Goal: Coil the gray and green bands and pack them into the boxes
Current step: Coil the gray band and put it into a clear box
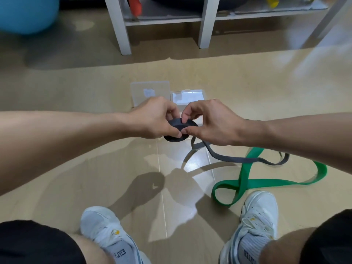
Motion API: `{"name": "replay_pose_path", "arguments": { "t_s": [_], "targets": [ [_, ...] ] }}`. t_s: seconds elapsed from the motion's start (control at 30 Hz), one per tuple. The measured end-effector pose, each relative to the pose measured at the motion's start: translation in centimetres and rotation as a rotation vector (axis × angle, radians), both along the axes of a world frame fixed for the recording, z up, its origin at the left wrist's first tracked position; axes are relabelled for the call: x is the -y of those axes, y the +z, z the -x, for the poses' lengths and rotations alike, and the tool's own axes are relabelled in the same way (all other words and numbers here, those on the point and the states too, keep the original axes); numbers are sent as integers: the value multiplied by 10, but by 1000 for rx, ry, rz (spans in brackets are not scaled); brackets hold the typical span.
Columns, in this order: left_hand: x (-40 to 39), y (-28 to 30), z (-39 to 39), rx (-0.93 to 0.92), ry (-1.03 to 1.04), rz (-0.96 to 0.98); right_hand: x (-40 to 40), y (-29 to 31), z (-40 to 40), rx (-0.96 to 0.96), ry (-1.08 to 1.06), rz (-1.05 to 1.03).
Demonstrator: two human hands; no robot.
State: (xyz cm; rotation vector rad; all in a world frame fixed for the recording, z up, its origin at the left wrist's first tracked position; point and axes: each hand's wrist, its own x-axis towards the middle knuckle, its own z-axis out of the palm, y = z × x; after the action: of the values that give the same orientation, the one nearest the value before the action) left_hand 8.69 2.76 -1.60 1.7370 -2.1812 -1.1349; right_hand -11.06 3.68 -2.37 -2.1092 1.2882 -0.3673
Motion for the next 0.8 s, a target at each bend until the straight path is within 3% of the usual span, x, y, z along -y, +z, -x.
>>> {"name": "replay_pose_path", "arguments": {
  "t_s": [0.3,0.43,0.8],
  "targets": [
    [-7,-4,-2,-406,304,-271,3,-8,7,230,-103,-129],
    [-7,-8,-3,-489,335,-297,7,-7,8,253,-169,-156],
    [-8,-5,6,-53,95,-56,-5,0,2,-17,-44,-14]
  ]
}}
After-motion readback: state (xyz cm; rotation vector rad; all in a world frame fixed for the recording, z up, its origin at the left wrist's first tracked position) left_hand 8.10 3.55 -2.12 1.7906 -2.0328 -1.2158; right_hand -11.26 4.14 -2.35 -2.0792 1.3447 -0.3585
